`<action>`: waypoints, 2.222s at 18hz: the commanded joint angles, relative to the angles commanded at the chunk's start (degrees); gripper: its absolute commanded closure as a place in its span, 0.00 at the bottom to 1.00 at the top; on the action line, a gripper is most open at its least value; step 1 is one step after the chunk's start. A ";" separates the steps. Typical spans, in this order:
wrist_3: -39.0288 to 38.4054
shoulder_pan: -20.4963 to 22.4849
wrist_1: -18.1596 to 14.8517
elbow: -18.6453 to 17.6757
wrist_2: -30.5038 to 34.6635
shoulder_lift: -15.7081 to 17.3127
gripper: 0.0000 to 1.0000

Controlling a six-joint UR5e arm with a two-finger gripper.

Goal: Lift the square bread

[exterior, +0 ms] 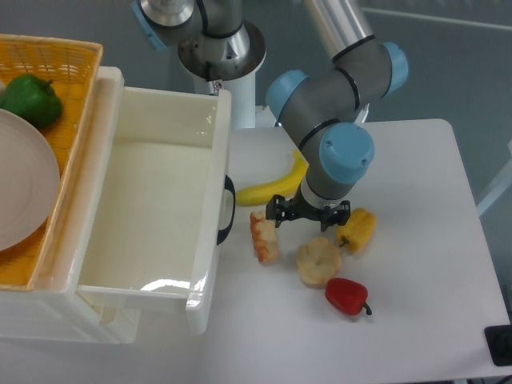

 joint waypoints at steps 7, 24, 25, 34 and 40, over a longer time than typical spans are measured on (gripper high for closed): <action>-3.69 -0.88 0.00 0.53 -1.15 -1.76 0.00; -5.10 -2.90 0.79 -0.17 -0.97 -3.87 0.38; -5.10 -2.90 0.88 -0.17 -0.97 -3.96 0.38; -4.49 -2.90 0.79 0.09 -0.80 -3.43 0.62; -4.49 -2.90 0.70 0.70 -0.62 -3.35 0.70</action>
